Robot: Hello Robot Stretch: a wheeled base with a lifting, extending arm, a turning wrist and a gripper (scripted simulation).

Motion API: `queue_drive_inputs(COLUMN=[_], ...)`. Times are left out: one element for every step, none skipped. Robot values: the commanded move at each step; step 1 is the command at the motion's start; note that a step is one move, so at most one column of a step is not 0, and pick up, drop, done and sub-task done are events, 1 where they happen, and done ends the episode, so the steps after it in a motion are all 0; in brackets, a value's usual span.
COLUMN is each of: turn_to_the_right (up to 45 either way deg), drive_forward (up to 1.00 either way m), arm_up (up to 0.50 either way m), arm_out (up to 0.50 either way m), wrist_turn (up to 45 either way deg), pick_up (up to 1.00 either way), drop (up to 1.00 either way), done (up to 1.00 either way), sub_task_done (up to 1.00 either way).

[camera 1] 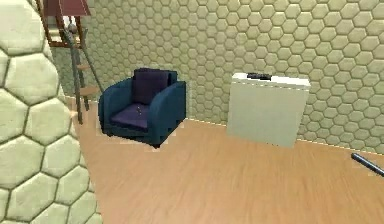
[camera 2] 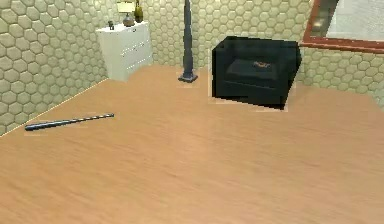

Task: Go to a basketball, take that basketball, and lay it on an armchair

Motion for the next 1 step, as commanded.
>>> queue_drive_inputs(turn_to_the_right=[6.0], drive_forward=[0.0], arm_up=[0.0], arm_out=[0.0], wrist_turn=[0.0], pick_up=[0.0], drop=[0.0], done=[0.0], sub_task_done=[0.0])
